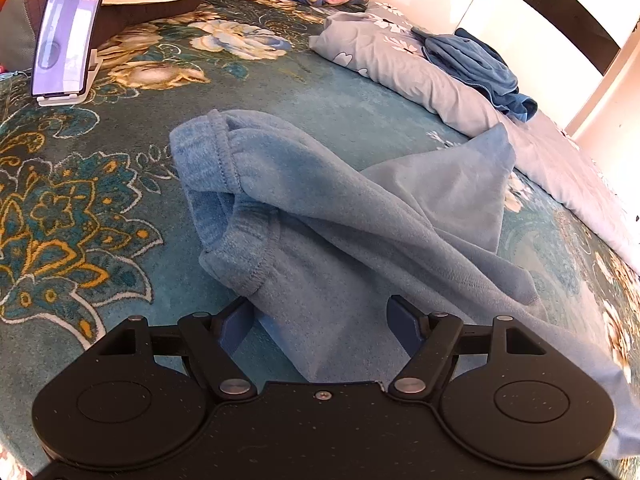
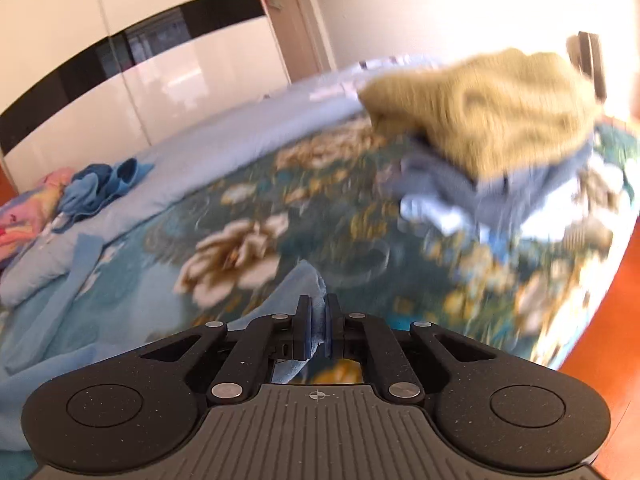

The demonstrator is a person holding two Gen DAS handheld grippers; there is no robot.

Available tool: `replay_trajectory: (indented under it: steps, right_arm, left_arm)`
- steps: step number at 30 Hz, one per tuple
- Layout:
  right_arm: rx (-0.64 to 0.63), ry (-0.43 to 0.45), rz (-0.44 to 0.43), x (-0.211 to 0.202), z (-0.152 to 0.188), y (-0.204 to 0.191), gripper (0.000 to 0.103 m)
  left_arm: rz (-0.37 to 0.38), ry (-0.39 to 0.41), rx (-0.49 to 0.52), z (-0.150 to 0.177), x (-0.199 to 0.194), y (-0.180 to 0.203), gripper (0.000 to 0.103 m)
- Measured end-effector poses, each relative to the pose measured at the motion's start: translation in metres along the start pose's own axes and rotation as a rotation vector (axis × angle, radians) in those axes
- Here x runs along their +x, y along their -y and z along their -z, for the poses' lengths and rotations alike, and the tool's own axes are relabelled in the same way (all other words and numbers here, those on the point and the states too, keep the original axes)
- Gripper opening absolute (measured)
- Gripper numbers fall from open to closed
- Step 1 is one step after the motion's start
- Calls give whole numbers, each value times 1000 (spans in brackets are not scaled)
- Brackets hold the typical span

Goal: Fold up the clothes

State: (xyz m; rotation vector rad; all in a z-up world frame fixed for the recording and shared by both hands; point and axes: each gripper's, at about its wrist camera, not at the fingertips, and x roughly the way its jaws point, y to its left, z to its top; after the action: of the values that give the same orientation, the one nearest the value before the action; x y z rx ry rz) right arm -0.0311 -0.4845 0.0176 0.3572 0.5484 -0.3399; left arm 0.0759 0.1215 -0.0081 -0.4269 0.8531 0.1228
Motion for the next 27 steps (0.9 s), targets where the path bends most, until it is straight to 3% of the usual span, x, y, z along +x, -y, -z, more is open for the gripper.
replay_trajectory:
  steps: [4,7,9,14,18,20,23,27]
  right_arm:
    - [-66,-2,80,27,-17,0,4]
    - [-50,-58,170,50,-13,8,4]
    - [1,-96,164,55,-2,17,4]
    - [6,-72,116,42,5,8,4]
    - [2,-59,-29,43,-13,-28,10]
    - [-5,-61,-114,47,-21,-50,31]
    - [-34,-126,-278,72,-24,-103,53]
    - [-94,-238,-473,114,-21,-186,59]
  left_arm:
    - [-7,1,2,-1,-1,-2,71]
    - [-24,9,-7,-2,-5,-7,71]
    - [-36,20,-12,-4,-10,-11,71]
    - [-82,118,6,-17,-28,-21,71]
    - [-72,169,-20,-29,-31,-29,72]
    - [-63,169,-38,-29,-26,-33,72]
    - [-52,156,-37,-24,-16,-35,72]
    - [-62,198,34,-15,-11,-35,72]
